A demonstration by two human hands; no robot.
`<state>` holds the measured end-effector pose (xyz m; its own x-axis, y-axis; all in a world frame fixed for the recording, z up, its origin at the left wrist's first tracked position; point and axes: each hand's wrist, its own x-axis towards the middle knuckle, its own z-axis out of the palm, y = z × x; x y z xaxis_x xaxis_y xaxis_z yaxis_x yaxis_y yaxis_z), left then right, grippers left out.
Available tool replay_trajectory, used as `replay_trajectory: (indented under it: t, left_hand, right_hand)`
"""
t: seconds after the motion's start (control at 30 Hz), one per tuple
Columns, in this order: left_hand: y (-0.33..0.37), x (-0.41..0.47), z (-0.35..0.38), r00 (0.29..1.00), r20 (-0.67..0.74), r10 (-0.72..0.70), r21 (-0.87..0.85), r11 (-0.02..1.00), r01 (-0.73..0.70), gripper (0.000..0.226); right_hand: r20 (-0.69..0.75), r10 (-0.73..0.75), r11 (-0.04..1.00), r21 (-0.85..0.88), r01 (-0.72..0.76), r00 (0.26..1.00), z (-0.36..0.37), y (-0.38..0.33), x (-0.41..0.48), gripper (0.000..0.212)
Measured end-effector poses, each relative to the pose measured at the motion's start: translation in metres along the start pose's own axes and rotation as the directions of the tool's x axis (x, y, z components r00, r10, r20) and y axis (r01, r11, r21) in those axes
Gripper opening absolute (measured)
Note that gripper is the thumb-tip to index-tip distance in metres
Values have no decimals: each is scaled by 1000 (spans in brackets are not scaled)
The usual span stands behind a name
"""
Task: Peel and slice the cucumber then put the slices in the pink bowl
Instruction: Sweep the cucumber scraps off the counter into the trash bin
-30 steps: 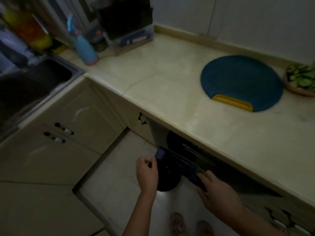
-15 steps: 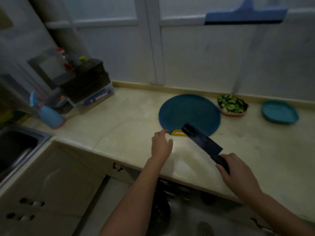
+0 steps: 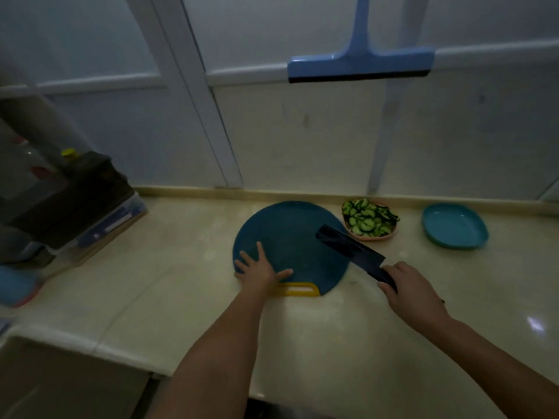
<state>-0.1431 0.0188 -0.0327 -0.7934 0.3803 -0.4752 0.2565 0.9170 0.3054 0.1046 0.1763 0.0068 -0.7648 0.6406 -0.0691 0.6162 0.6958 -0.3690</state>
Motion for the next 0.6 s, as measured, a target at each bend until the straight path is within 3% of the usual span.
replay_trajectory:
  t: [0.6]
  left_hand:
    - [-48, -46, 32, 991, 127, 29, 183, 982, -52, 111]
  right_hand:
    - [58, -22, 998, 60, 18, 998, 20, -32, 30, 32]
